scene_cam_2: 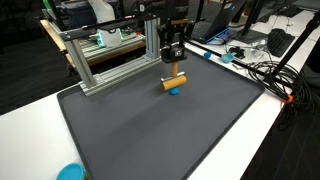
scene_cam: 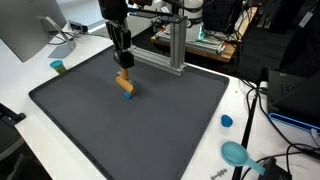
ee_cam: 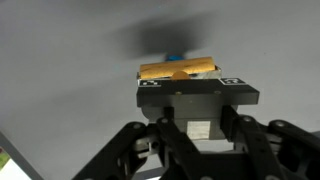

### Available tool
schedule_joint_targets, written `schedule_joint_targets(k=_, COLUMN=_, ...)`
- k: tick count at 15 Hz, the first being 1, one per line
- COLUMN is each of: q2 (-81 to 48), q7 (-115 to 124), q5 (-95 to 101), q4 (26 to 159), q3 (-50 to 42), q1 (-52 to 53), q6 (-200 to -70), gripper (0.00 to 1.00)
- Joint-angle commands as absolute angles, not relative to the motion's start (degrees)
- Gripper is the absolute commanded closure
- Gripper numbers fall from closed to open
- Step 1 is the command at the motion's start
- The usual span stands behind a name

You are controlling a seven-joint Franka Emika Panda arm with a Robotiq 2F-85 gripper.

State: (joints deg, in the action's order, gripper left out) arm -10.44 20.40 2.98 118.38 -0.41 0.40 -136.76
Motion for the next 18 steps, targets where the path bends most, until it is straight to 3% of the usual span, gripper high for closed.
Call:
schedule_joint_targets(k=1, q2=-7.99, q7=19.13, q5=1.31, q4=121.33, q3=-0.8, q1=0.6, q6=-138.2, gripper=0.78)
schedule_joint_targets(k=12, q2=-11.19, q7=19.98, q5=2.26, q4=120.23, q3=-1.4, q1=0.94, q6=-138.49, gripper=0.78)
schedule_joint_targets(k=13, q2=-11.33, q7=19.98, q5=2.26, q4=120.26, q3=-1.43, q1=0.95, q6=-138.37, gripper=0.53)
schedule_joint_targets(k=17, q2=-11.43, q7=19.97, q5=2.26, q4=120.26, q3=-1.42, q1=1.0, q6=-138.37, gripper=0.53)
schedule_joint_targets(k=18, q2=-11.44, q7=19.97, q5=2.26, q4=120.26, q3=-1.43, q1=1.0, q6=-138.37, gripper=0.78)
